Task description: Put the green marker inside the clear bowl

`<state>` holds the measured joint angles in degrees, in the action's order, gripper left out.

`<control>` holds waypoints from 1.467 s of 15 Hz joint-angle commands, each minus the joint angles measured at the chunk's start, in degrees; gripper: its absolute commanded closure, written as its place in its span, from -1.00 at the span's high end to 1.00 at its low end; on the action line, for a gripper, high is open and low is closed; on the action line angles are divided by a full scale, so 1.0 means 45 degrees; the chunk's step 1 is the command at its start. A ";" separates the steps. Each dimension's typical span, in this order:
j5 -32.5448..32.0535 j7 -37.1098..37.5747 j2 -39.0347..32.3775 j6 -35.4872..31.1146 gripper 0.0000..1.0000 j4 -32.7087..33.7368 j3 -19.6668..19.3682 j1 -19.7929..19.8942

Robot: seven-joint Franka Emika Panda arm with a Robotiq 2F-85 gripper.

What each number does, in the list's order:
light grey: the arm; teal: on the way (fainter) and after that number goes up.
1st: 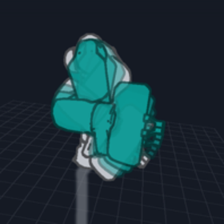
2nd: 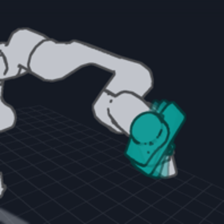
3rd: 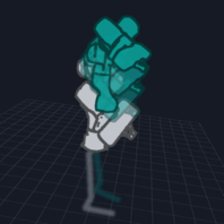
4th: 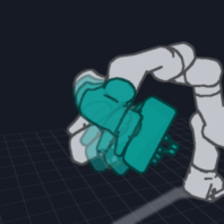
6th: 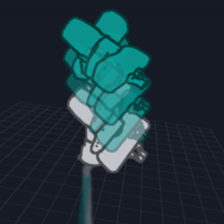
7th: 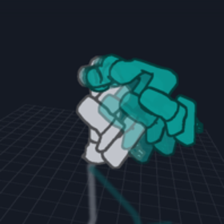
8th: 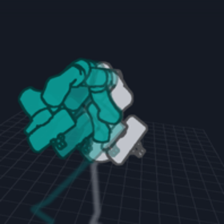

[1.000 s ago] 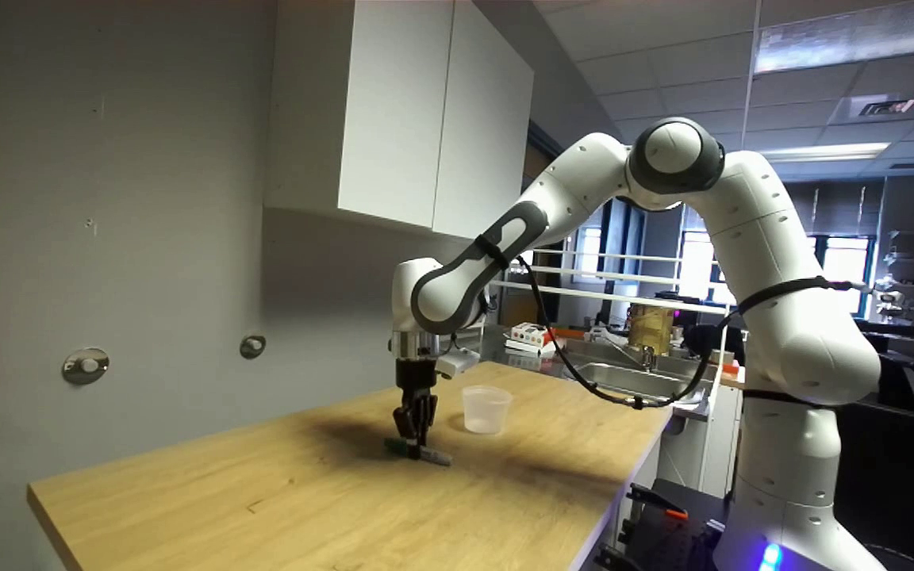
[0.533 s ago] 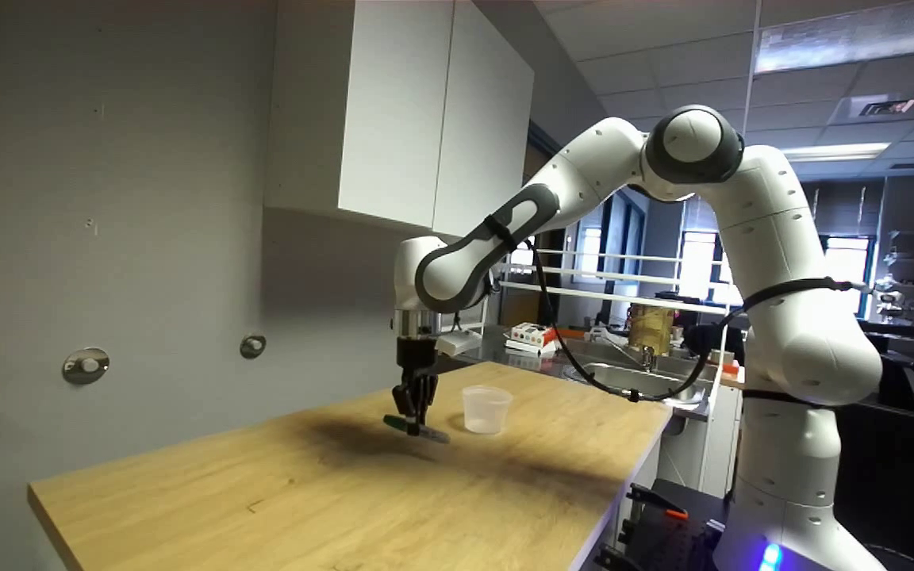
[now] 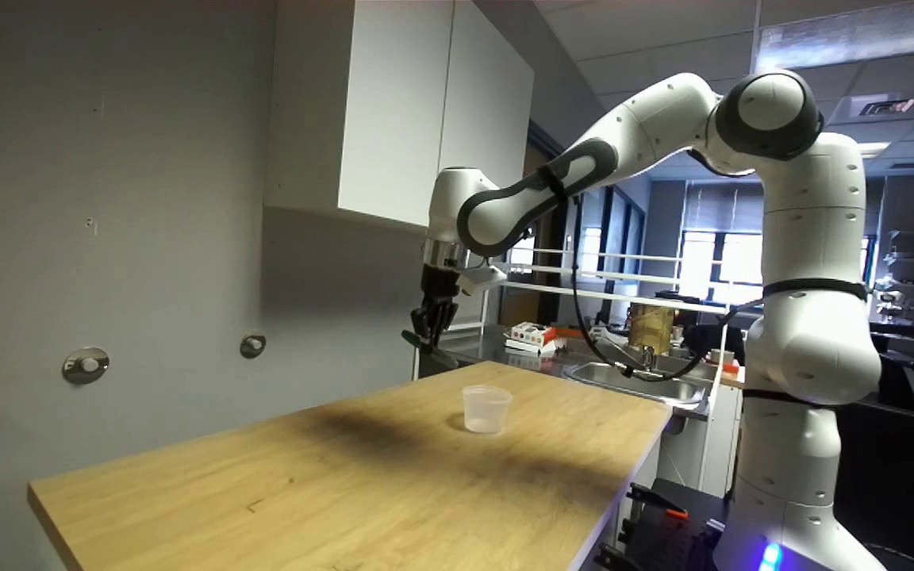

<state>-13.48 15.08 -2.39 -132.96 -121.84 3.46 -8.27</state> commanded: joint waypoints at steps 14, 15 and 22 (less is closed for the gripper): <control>-0.0081 -0.0087 0.1206 -0.4084 -0.84 -0.3461 -0.1243 0.2506; 0.0008 -0.0110 0.1144 -0.4234 -0.84 -0.3562 -0.1247 0.2509; 0.0706 -0.0351 0.0474 -0.4935 -0.85 -0.3776 -0.1220 0.2385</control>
<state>-12.66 15.78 0.73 -153.86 -138.75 -2.10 2.65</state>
